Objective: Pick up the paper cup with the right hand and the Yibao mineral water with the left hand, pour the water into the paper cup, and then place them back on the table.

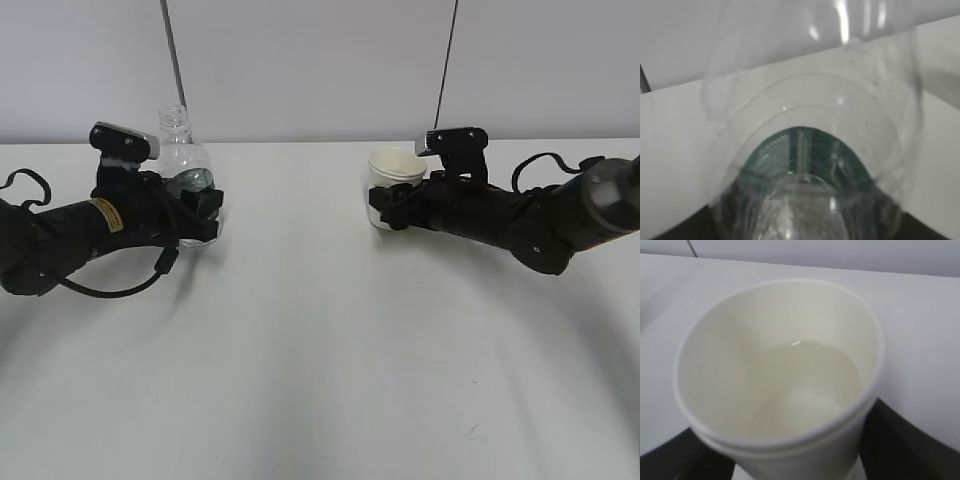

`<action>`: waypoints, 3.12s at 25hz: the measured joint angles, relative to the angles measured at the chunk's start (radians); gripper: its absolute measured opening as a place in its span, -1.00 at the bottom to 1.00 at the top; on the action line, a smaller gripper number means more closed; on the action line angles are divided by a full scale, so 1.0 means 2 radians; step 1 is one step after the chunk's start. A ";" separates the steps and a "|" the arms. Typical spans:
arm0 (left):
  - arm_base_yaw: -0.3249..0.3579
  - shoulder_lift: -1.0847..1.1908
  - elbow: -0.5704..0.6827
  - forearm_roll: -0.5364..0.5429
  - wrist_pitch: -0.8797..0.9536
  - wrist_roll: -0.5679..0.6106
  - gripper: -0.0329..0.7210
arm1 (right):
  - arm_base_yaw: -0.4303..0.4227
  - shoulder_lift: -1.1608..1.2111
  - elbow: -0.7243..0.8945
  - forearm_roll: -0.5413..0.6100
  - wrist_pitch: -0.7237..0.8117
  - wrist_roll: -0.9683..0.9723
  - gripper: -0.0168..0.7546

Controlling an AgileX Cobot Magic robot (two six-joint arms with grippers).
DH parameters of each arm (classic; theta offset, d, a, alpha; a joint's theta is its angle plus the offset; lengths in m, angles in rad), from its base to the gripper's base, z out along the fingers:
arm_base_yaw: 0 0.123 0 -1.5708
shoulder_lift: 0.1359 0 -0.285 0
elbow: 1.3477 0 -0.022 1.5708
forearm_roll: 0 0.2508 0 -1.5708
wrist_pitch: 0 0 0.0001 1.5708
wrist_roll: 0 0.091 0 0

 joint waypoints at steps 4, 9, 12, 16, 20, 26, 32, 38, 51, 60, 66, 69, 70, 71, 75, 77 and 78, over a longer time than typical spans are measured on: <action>0.000 0.000 0.000 -0.003 0.001 0.000 -0.02 | 0.000 0.002 0.000 0.000 -0.001 -0.008 0.39; 0.000 0.000 0.000 -0.004 0.002 0.001 -0.02 | 0.000 0.007 -0.001 0.003 -0.010 -0.010 0.39; 0.000 0.000 0.000 -0.005 0.002 0.003 -0.02 | 0.000 0.008 -0.001 0.004 -0.014 -0.011 0.39; 0.000 0.000 0.000 -0.005 0.002 0.003 -0.02 | -0.001 0.008 -0.001 0.004 -0.014 -0.011 0.39; 0.000 0.000 0.000 -0.005 0.002 0.004 -0.02 | -0.001 0.008 -0.001 0.004 -0.014 -0.012 0.39; 0.000 0.000 0.000 -0.006 0.002 0.004 -0.02 | -0.001 0.008 -0.001 0.004 -0.014 -0.012 0.39; 0.000 0.000 0.000 -0.006 0.003 0.004 0.16 | -0.001 0.008 -0.001 0.004 -0.014 -0.012 0.39; 0.000 0.000 0.000 -0.019 0.006 0.004 0.54 | -0.001 0.008 -0.001 0.004 -0.014 -0.012 0.39; 0.000 0.000 0.000 -0.030 0.006 0.004 0.61 | -0.001 0.009 -0.001 0.004 -0.016 -0.012 0.65; 0.000 0.000 0.000 -0.030 0.006 0.004 0.61 | -0.001 0.009 -0.001 0.004 -0.016 -0.013 0.65; 0.000 0.000 0.000 -0.030 0.005 0.004 0.61 | -0.001 0.009 -0.001 0.001 -0.016 -0.013 0.61; 0.000 0.000 0.000 -0.030 0.005 0.004 0.61 | -0.001 0.009 -0.001 0.001 -0.016 -0.012 0.60; 0.000 0.000 0.000 -0.030 0.005 0.004 0.61 | -0.001 0.009 -0.001 0.001 -0.016 -0.012 0.60; 0.000 0.000 0.000 -0.030 0.005 0.004 0.61 | -0.001 0.009 -0.001 0.001 -0.015 -0.011 0.60; 0.000 0.000 0.000 -0.029 0.005 0.004 0.61 | -0.001 0.009 -0.001 0.000 -0.013 -0.010 0.60; 0.000 0.000 0.000 -0.029 0.005 0.004 0.61 | -0.001 0.009 -0.001 0.000 -0.013 -0.010 0.60; 0.000 0.000 0.000 -0.028 0.005 0.004 0.61 | -0.001 0.009 -0.001 0.000 -0.015 -0.010 0.60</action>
